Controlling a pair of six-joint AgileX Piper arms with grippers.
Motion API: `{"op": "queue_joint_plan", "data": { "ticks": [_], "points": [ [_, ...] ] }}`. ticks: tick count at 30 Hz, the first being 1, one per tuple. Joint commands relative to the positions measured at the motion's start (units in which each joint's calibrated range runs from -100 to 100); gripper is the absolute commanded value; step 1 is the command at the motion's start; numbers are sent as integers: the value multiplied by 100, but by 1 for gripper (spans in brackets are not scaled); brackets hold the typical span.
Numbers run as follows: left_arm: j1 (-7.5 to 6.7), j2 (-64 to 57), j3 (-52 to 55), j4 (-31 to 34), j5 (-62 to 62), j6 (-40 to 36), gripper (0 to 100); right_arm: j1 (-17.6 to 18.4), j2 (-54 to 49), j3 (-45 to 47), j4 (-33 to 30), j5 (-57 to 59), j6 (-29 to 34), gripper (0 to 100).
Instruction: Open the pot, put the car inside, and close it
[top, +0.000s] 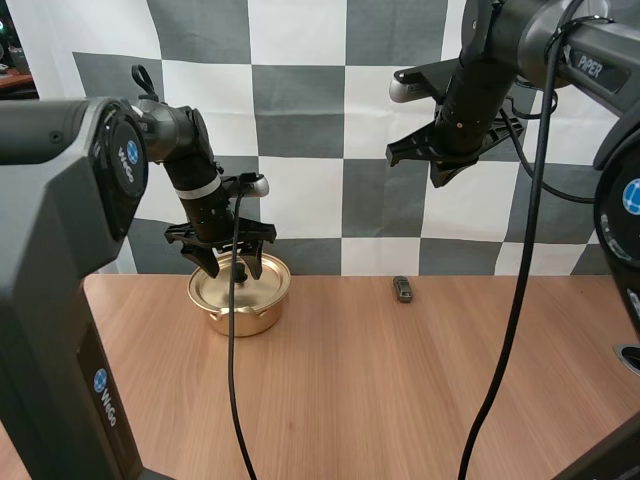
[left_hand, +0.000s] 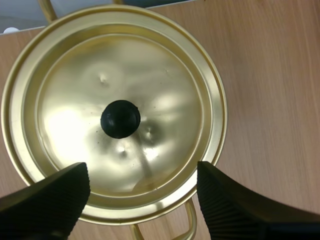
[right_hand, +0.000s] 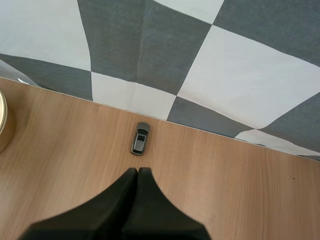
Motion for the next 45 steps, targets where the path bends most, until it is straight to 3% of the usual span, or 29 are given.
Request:
{"op": "queue_joint_plan", "data": {
  "ticks": [1,13,45],
  "points": [
    [-4,2,8,4,-13,25,100,4,-1,3,2,0,4,0],
    [-4,27,8,4,-1536,212,100,4,-1,3,15,0,4,0],
    [-4,747,21,-170,-1717,520,100,4,-1,3,26,0,4,0]
  ]
}}
